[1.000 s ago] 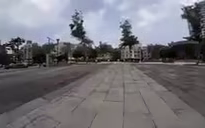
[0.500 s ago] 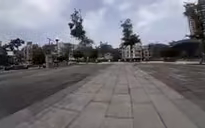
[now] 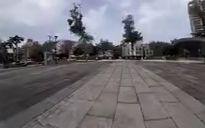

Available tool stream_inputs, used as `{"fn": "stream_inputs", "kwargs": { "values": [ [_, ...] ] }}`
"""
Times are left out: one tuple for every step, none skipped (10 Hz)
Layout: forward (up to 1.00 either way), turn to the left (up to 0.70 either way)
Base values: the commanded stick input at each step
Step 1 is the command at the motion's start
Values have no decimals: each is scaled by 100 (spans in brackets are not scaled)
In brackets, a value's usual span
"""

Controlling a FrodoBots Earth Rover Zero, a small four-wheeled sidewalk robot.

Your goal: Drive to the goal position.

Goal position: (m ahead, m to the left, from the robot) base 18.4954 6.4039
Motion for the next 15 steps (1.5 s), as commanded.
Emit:
{"fn": "stream_inputs", "kwargs": {
  "values": [
    [85, 0],
    [85, 0],
    [85, 0],
    [85, 0],
    [85, -1],
    [85, -16],
    [85, -31],
    [85, -10],
    [85, 0],
    [85, 0],
    [85, 0],
    [85, 0],
    [85, 0],
    [85, 0],
    [85, 0]
  ]
}}
